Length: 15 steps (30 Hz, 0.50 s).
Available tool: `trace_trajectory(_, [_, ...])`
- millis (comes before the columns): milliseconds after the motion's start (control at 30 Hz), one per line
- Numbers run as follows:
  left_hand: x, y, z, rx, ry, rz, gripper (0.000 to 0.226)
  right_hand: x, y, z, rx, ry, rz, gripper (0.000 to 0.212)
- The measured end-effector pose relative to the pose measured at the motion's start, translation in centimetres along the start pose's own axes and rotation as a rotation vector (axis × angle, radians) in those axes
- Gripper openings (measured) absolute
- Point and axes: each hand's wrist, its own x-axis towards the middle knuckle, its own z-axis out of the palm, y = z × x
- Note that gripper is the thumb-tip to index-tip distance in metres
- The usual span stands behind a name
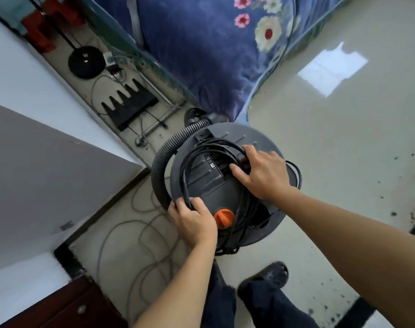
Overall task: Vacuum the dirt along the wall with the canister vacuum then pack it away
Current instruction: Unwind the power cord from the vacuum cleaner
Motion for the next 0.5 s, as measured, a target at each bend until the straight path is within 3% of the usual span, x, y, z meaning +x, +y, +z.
trace_trajectory(233, [-4.4,-1.8,0.6,0.117,-0.097,0.146,0.064,-8.1,3.0,-1.0,0.040,-0.010,0.250,0.061])
trace_trajectory(500, [-7.0,0.7,4.7,0.191,-0.210,0.329,0.044,-11.6,7.7,-2.9,0.077,0.005,0.516,0.054])
